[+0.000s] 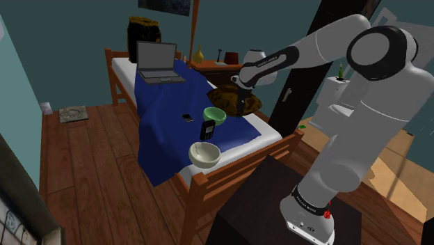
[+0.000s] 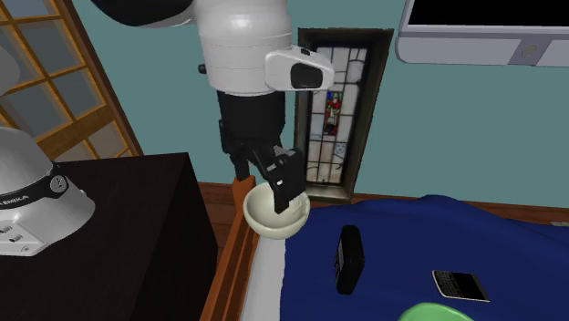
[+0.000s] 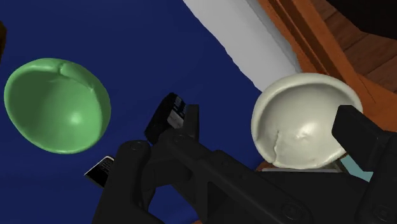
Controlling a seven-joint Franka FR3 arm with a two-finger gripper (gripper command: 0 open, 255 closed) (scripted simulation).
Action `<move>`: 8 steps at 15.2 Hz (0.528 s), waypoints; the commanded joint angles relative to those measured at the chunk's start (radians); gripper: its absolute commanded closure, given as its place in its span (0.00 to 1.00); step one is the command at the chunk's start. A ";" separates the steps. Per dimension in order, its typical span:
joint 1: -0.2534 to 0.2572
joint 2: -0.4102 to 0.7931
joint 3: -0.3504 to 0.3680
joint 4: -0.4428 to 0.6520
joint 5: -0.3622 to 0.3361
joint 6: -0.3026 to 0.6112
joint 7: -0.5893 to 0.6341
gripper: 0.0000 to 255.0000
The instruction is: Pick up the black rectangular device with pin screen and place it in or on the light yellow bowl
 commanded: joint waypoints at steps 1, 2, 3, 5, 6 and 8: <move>-0.008 0.092 -0.008 0.053 0.055 0.033 -0.089 0.00; -0.015 0.135 -0.005 0.082 0.082 0.044 -0.127 0.00; -0.021 0.178 0.000 0.112 0.108 0.053 -0.164 0.00; -0.042 0.263 0.017 0.177 0.157 0.065 -0.232 0.00; -0.053 0.305 0.026 0.211 0.179 0.069 -0.264 0.00; -0.079 0.387 0.050 0.284 0.215 0.073 -0.321 0.00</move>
